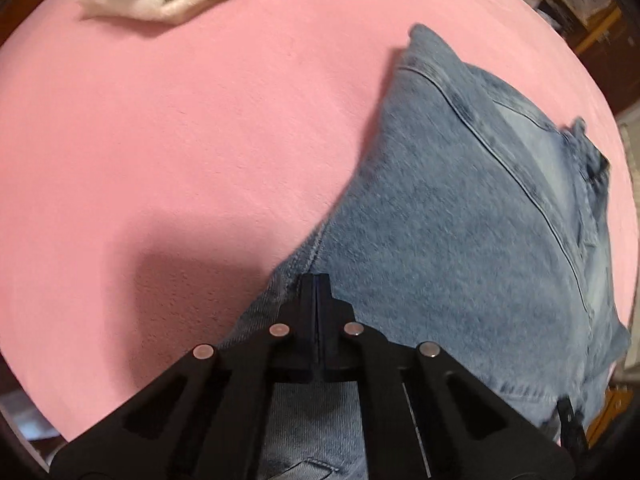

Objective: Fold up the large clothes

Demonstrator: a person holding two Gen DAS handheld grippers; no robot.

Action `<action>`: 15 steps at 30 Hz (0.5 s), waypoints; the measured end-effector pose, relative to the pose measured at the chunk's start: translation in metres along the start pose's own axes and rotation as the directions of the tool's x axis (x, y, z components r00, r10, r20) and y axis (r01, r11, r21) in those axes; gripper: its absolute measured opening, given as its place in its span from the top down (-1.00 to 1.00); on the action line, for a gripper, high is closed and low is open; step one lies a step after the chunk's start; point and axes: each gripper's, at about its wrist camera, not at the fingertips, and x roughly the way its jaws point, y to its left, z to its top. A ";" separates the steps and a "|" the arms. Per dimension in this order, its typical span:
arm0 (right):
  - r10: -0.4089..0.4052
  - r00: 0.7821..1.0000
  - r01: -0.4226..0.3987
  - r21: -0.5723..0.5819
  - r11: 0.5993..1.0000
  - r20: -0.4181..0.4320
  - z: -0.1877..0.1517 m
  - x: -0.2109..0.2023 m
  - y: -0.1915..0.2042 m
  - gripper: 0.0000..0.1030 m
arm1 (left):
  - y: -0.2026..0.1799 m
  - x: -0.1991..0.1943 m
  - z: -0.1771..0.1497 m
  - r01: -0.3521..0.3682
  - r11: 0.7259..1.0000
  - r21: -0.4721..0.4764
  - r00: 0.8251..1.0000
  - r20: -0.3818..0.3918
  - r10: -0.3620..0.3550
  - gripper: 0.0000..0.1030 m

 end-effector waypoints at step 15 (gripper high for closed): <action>0.317 0.936 -0.323 -0.015 0.946 -0.154 0.026 0.075 0.157 0.98 | -0.142 -0.020 0.003 0.028 0.858 0.513 0.998 0.030 -0.050 0.98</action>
